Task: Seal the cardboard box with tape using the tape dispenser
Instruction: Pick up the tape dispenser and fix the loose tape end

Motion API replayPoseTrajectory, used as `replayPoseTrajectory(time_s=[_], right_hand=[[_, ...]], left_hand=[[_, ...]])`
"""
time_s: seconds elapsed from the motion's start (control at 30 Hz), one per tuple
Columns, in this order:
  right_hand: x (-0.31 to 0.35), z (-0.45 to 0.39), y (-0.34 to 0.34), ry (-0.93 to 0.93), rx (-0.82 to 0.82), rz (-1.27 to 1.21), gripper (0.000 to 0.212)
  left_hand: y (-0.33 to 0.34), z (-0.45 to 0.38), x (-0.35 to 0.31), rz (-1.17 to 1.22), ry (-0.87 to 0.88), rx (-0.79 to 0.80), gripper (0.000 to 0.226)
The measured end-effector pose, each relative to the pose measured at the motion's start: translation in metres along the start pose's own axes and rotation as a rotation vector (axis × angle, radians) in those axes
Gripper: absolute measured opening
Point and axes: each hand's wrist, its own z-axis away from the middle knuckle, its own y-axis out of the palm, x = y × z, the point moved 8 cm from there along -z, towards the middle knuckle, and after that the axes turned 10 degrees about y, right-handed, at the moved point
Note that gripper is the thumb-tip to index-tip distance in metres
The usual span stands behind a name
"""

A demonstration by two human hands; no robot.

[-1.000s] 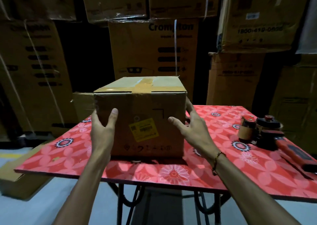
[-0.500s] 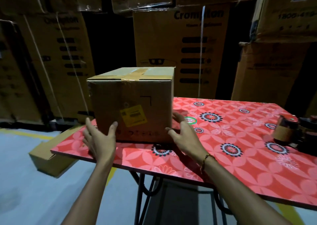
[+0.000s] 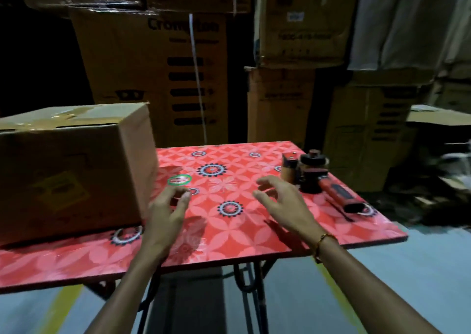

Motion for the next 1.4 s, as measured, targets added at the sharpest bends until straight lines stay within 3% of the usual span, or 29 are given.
replayPoseTrajectory(time_s=[0.1,0.2,0.3,0.4,0.6,0.7,0.8,0.93,1.1,1.2,1.27,1.4], right_hand=[[-0.026,0.000,-0.046,-0.016,-0.182,0.249,0.022],[-0.054,-0.005,-0.083,0.113,-0.291,0.543,0.031],[-0.079,-0.013,-0.096,0.285,-0.242,0.694,0.043],[-0.096,-0.022,-0.092,0.411,-0.126,0.634,0.049],[-0.105,-0.030,-0.086,0.436,-0.084,0.625,0.040],[-0.106,-0.029,-0.084,0.435,-0.055,0.573,0.035],[-0.097,-0.026,-0.073,0.394,-0.025,0.461,0.016],[-0.075,-0.014,-0.043,0.392,0.084,0.191,0.018],[-0.037,0.013,0.010,0.496,0.277,-0.438,0.010],[-0.013,0.025,0.042,0.543,0.343,-0.669,0.015],[-0.005,0.027,0.058,0.506,0.332,-0.688,0.019],[0.002,0.023,0.063,0.380,0.201,-0.362,0.027]], left_hand=[[0.053,-0.003,-0.005,0.167,-0.097,0.118,0.012],[0.094,-0.007,-0.011,0.269,-0.175,0.196,0.013],[0.115,-0.010,-0.013,0.260,-0.201,0.267,0.010],[0.121,-0.012,-0.008,0.261,-0.226,0.288,0.010],[0.120,-0.011,-0.001,0.289,-0.249,0.268,0.010],[0.121,-0.010,0.000,0.290,-0.253,0.273,0.009],[0.121,-0.010,0.002,0.319,-0.272,0.261,0.008],[0.114,-0.004,0.002,0.460,-0.355,0.205,0.012],[0.091,0.006,-0.004,0.454,-0.350,0.161,0.053],[0.081,0.010,-0.008,0.477,-0.327,0.162,0.074],[0.076,0.013,-0.013,0.504,-0.298,0.172,0.074],[0.068,0.017,-0.014,0.444,-0.245,0.212,0.073]])
